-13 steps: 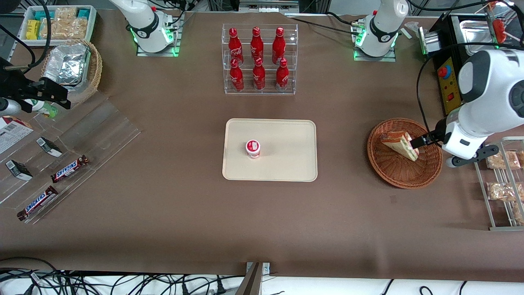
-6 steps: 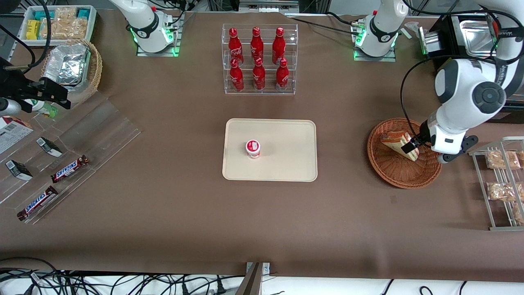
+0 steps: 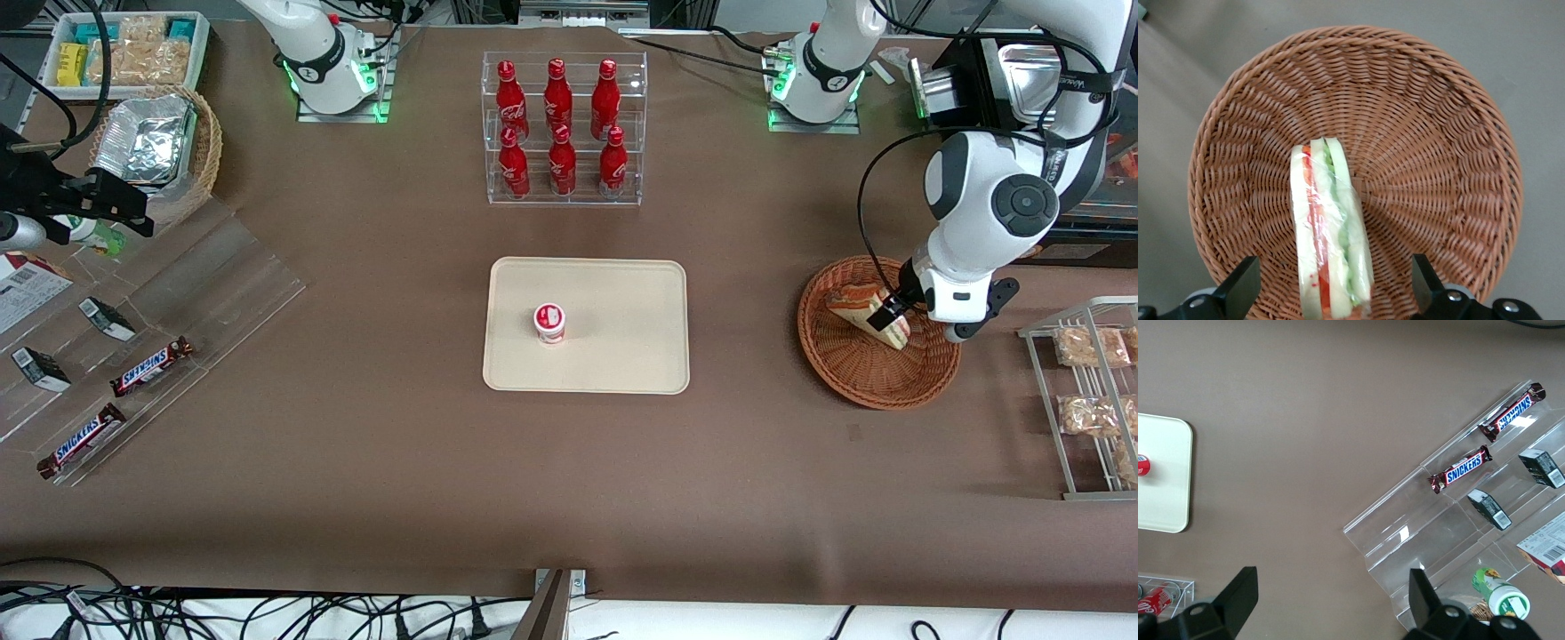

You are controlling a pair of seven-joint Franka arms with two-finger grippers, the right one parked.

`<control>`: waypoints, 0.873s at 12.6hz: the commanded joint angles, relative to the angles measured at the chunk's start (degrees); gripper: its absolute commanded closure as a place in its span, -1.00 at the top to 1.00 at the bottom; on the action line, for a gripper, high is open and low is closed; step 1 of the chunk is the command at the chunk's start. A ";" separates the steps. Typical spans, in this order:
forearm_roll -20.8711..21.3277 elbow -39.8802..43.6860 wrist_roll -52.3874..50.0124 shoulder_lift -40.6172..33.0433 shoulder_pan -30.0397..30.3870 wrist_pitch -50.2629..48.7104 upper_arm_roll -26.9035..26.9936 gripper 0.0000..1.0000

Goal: Place sandwich from basket to tray
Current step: 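Lower the open left gripper around the sandwich and close it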

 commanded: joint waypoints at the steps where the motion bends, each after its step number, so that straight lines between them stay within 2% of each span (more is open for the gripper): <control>1: 1.25 -3.23 -3.57 -1.32 0.99 3.16 -0.46 1.00; 6: 1.25 -6.56 -8.84 -0.27 0.38 7.81 -0.72 1.00; 11: 1.25 -7.27 -9.46 2.19 0.38 11.52 -0.72 1.00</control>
